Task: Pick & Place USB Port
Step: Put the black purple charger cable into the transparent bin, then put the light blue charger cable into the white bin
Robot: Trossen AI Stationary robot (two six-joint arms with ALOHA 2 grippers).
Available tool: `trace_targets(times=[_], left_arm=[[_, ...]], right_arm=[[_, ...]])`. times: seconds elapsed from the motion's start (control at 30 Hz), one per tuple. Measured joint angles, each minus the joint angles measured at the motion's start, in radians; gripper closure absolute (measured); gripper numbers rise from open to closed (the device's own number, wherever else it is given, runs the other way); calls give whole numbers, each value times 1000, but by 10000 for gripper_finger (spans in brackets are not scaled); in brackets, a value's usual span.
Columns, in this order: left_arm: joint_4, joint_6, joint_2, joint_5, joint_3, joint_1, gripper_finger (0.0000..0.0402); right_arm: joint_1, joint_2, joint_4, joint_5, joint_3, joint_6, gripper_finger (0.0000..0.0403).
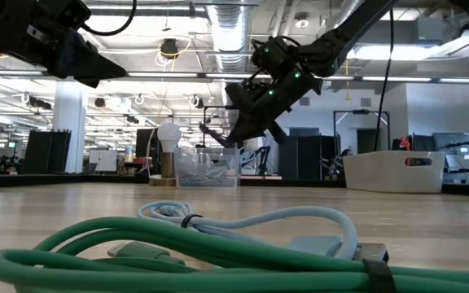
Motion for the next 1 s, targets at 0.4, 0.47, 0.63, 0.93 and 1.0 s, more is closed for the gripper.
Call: trace_targets(times=[0.4,0.47,0.63,0.93,1.0], left_arm=[[0,0,0,0,0,0,389],[0,0,0,0,0,0,389],[0,0,0,2,0,0,389],[0,0,0,2,0,0,389],[0,0,0,2,0,0,389]], right_arm=[[-1,-1,63,-8,0,-19,336],[-1,-13,58,-68,-1,-41,332],[29,-59,71,-363,0,-61,332],[242,-160,31,-495,0,-268,332],[290,-177,23,-475,0,-309,332]])
